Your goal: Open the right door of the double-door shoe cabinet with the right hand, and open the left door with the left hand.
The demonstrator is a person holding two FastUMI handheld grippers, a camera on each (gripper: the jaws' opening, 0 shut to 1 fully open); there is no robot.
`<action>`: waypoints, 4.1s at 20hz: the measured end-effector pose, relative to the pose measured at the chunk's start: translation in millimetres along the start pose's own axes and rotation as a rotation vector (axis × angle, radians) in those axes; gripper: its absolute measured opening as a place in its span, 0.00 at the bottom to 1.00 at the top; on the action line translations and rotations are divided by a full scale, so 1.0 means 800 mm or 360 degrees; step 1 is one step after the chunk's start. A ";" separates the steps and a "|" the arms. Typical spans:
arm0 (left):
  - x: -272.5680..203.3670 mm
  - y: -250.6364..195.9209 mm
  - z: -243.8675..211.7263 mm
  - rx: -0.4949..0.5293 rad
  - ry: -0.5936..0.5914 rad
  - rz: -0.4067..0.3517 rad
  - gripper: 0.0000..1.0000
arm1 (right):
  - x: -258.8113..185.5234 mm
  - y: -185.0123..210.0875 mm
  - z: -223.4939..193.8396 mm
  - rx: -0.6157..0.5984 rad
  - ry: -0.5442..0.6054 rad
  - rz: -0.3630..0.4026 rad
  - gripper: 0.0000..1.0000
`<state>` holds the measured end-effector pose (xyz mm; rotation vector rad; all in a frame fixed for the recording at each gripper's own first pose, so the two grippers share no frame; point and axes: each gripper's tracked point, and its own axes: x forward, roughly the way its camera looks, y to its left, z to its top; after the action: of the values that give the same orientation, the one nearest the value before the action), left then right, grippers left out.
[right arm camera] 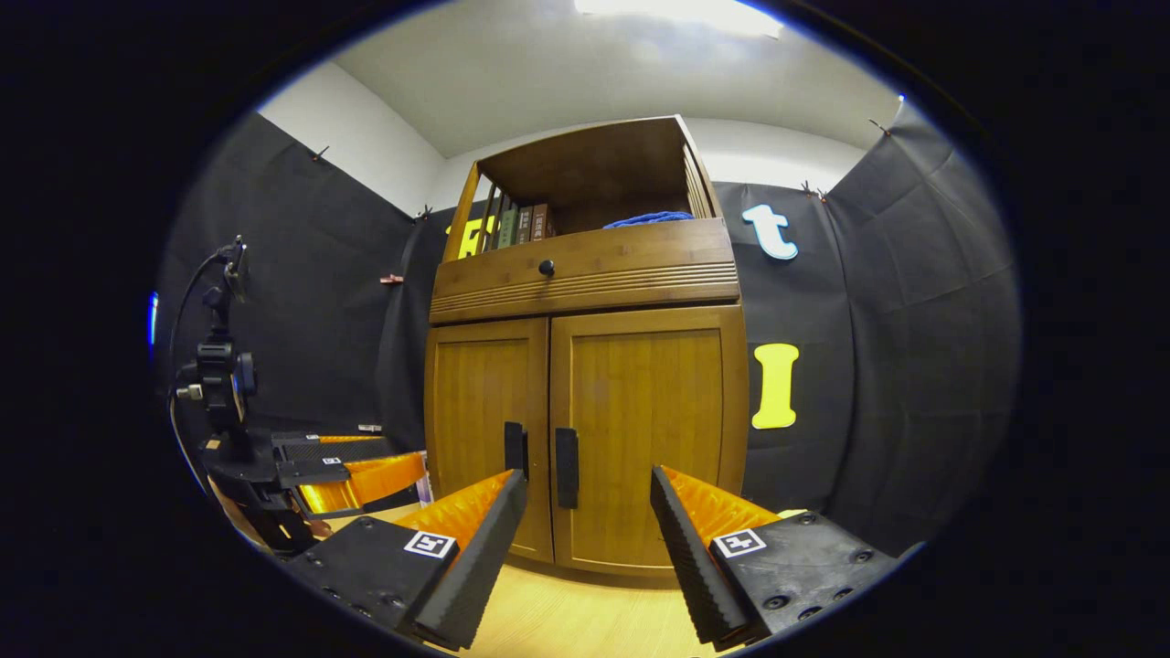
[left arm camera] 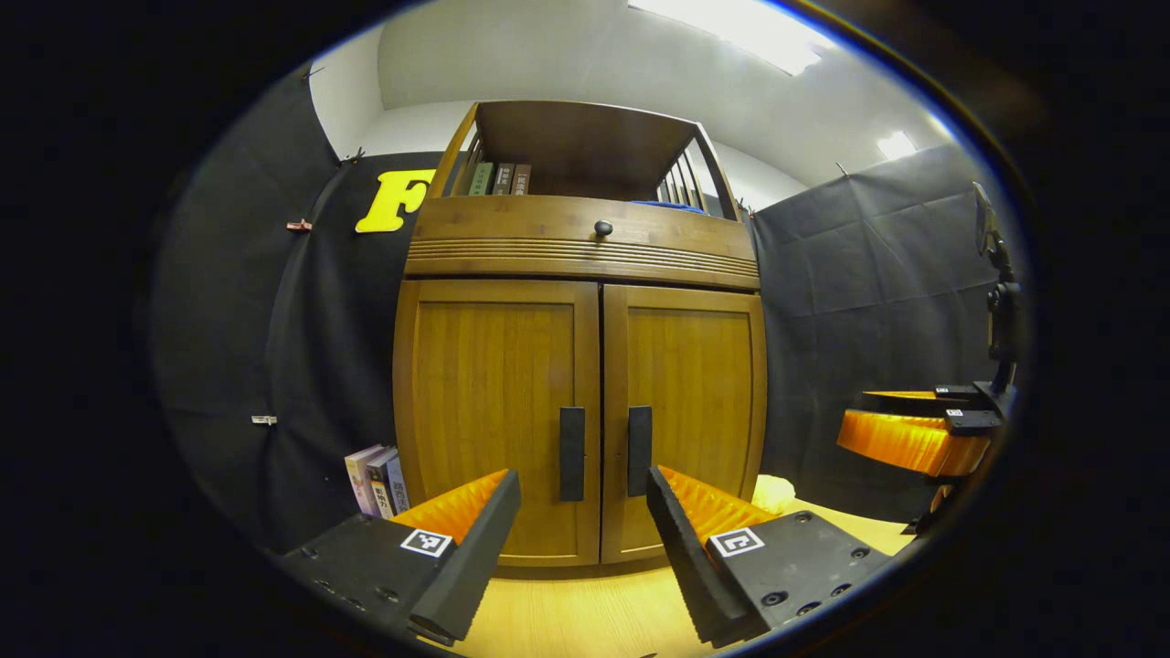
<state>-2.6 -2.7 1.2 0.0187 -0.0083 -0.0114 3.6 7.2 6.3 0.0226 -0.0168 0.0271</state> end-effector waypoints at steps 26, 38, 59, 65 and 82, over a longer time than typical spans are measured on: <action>0.016 0.025 -0.029 -0.0012 0.0052 0.0016 0.87 | 0.061 0.018 -0.023 0.0063 0.0011 0.0078 0.86; 0.041 -0.010 -0.053 0.0044 0.0034 -0.0110 0.84 | 0.140 0.032 -0.080 0.0088 0.0058 0.0226 0.86; 0.065 0.051 -0.093 -0.0007 0.0130 0.0072 0.87 | 0.279 0.040 -0.174 0.0323 0.0013 0.0216 0.64; 0.053 0.068 -0.091 -0.0005 0.0122 0.0126 0.84 | 0.288 0.044 -0.179 0.0322 -0.0010 0.0151 0.36; 0.019 0.079 -0.084 -0.0063 0.0086 0.0196 0.87 | 0.218 0.051 -0.165 0.0113 0.0043 0.0190 0.19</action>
<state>13.5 61.7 -64.6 -0.0212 0.0450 0.1117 179.1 56.0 -122.0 0.0924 0.0098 0.1471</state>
